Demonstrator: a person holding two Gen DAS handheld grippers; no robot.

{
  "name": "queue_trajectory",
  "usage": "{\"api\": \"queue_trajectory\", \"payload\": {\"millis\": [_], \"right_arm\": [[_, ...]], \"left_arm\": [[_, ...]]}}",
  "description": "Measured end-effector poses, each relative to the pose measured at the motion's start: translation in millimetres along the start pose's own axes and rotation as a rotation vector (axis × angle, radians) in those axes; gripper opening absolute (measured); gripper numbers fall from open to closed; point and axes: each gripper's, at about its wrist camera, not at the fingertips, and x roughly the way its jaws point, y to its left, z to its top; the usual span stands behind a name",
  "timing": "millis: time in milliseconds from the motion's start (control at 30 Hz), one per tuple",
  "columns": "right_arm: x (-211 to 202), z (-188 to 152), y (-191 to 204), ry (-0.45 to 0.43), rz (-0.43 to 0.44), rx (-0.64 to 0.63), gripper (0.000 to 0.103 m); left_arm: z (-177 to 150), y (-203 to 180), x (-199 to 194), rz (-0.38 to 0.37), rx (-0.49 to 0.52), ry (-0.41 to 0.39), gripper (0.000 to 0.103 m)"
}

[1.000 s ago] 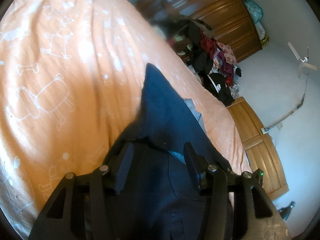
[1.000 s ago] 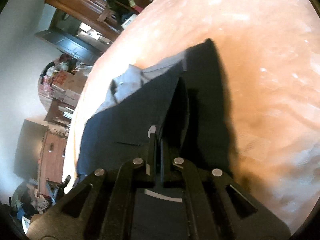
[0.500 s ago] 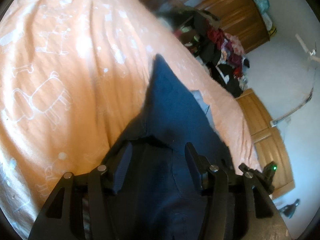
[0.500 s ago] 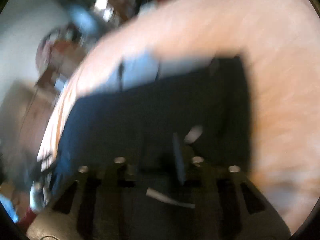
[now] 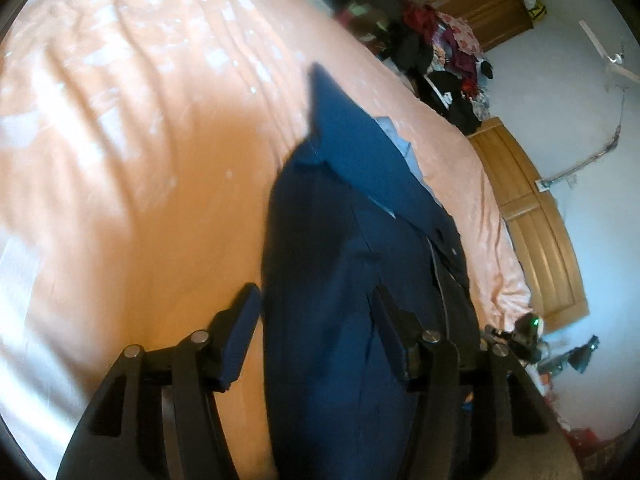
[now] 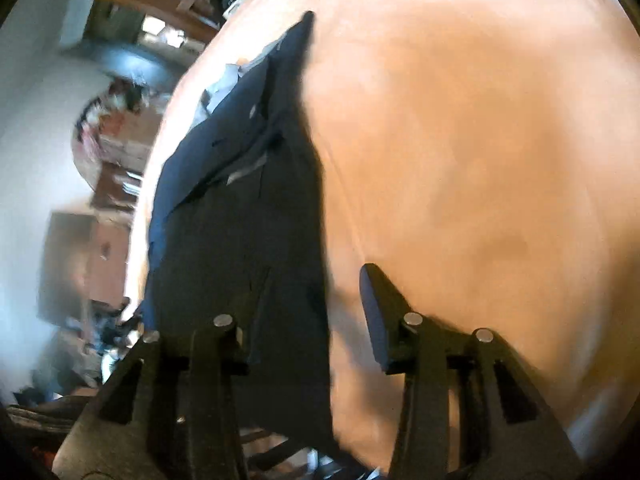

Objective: Fold small clothes

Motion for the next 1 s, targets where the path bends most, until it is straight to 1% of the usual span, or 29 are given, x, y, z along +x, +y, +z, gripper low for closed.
{"api": "queue_trajectory", "payload": {"millis": [67, 167, 233, 300, 433, 700, 833, 1000], "right_arm": [[0.2, -24.6, -2.6, 0.030, 0.027, 0.007, 0.042], [6.7, -47.5, 1.0, 0.079, 0.041, -0.014, 0.042], [5.9, -50.1, 3.5, 0.081, 0.054, -0.016, 0.043], [6.4, -52.2, 7.5, 0.103, 0.066, -0.031, 0.044], [24.9, -57.5, 24.1, 0.168, 0.048, -0.083, 0.047], [34.5, -74.7, 24.5, 0.189, 0.111, -0.055, 0.051], [38.7, -83.6, 31.2, 0.197, 0.124, -0.062, 0.056], [39.1, -83.2, 27.9, 0.186, 0.135, -0.040, 0.056]], "left_arm": [[-9.1, -0.9, -5.0, -0.009, -0.008, 0.004, 0.060], [-17.9, -4.2, -8.2, -0.034, -0.022, 0.007, 0.062], [-22.2, -6.4, -8.5, -0.051, -0.031, 0.015, 0.063], [-26.7, -5.9, -9.3, -0.060, -0.036, 0.029, 0.063], [-35.1, -6.0, -15.5, -0.069, -0.024, 0.054, 0.063], [-50.8, -10.8, -19.3, -0.090, 0.016, 0.108, 0.063], [-53.3, -14.3, -23.1, -0.106, 0.032, 0.139, 0.063], [-60.9, -19.0, -25.0, -0.084, 0.083, 0.190, 0.063]]}}
